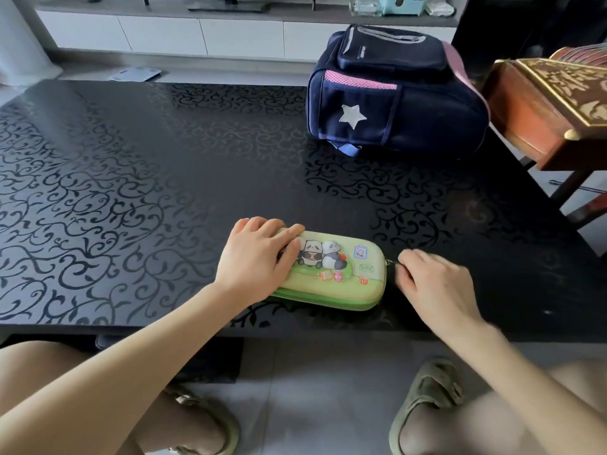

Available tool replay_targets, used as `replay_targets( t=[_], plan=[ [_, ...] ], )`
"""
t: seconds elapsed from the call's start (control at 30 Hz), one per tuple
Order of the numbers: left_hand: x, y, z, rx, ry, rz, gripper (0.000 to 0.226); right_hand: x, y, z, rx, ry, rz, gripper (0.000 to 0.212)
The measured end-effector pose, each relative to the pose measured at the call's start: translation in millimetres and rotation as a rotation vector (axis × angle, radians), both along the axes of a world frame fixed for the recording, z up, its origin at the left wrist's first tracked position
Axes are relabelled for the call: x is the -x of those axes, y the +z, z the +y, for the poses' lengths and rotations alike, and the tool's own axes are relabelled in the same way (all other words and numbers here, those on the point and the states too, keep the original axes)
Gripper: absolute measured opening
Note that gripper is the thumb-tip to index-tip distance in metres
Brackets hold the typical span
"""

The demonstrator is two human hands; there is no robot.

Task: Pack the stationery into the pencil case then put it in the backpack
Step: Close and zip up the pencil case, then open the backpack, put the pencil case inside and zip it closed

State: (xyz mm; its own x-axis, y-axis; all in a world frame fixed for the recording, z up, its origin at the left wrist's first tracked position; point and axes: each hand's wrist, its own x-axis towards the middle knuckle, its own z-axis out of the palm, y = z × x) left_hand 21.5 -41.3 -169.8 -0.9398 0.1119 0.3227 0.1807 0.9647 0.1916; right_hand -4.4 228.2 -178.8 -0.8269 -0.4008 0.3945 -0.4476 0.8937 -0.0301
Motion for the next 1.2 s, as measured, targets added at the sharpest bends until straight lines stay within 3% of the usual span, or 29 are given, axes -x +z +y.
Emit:
replay_targets(
  t=[0.17, 0.27, 0.33, 0.37, 0.43, 0.47, 0.57, 0.7, 0.83, 0.93, 1.1, 1.2],
  plan=[
    [0, 3, 0, 0.017, -0.015, -0.037, 0.048, 60, 17, -22, -0.105, 0.198, -0.240, 0.021],
    [1, 1, -1, 0.060, 0.000, -0.093, 0.050, 56, 36, -39, 0.064, 0.155, -0.407, 0.019],
    [3, 4, -1, 0.066, 0.003, -0.136, 0.054, 35, 49, -52, 0.221, 0.191, -0.633, 0.048],
    [5, 6, -2, 0.058, -0.002, -0.162, 0.057, 23, 51, -60, 0.148, 0.224, -0.706, 0.068],
    [10, 10, -5, 0.038, -0.005, -0.235, 0.066, 2, 43, -71, -0.176, 0.281, -0.591, 0.099],
    [12, 13, -6, 0.021, 0.016, -0.264, 0.070, -5, 38, -72, -0.253, 0.295, -0.492, 0.104],
    [19, 26, -3, 0.022, 0.145, -0.243, 0.059, -12, 31, -56, -0.164, 0.269, -0.398, 0.097],
    [44, 53, 15, 0.013, 0.142, -0.004, 0.046, 0, 34, -5, -0.110, 0.157, -0.202, 0.086],
    [87, 76, 61, 0.084, 0.006, 0.124, 0.045, 41, 52, 68, -0.081, -0.175, -0.295, 0.085],
    [121, 90, 108, 0.196, -0.114, 0.104, 0.048, 73, 61, 111, -0.185, -0.357, -0.320, 0.089],
    [184, 96, 175, 0.483, -0.149, 0.084, 0.052, 96, 49, 147, -0.117, -0.525, -0.564, 0.101],
    [222, 93, 198, 0.657, -0.113, 0.070, 0.059, 109, 41, 151, -0.117, -0.627, -0.581, 0.107]
  ],
)
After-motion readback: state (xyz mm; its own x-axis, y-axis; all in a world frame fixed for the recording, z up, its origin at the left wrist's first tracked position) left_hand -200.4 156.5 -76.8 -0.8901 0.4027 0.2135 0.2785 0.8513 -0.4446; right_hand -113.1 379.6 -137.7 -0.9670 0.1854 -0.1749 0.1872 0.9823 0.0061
